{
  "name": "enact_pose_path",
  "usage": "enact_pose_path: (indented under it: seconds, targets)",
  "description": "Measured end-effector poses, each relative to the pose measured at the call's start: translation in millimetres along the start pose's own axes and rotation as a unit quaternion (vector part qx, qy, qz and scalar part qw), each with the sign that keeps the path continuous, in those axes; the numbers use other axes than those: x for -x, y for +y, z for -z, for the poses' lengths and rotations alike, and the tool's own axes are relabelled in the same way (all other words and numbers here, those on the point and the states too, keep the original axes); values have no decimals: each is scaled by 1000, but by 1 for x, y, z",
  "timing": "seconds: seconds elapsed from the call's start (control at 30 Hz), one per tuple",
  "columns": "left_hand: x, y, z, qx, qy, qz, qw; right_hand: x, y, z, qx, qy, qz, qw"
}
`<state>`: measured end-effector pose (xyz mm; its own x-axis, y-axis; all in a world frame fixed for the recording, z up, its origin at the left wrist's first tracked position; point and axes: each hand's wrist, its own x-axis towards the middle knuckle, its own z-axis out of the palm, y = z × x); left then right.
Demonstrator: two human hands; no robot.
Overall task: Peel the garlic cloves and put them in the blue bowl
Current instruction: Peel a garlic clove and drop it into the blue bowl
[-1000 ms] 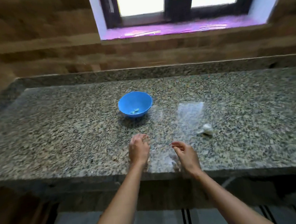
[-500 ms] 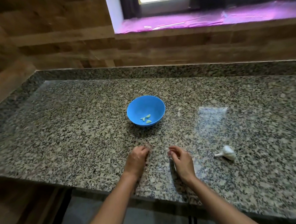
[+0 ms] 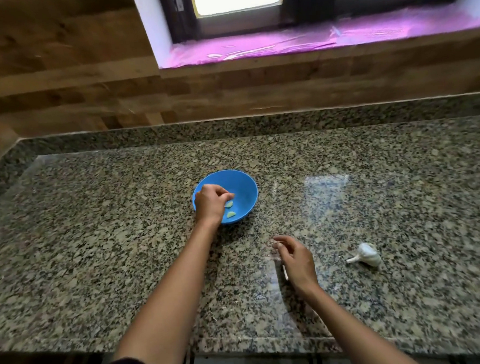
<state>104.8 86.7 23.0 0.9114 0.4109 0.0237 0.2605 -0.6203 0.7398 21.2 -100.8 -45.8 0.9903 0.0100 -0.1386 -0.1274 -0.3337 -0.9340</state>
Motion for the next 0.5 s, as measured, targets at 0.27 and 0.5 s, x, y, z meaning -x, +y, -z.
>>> enact_pose_path:
  seconds: [0.27,0.5]
  targets:
    - [5,12,-9,327,-132,181,918,-4,-11,13,-122,6,-76,990]
    - [68,35,-41,507,-166,310,787,-6,-44,8,-242,29,-25,970]
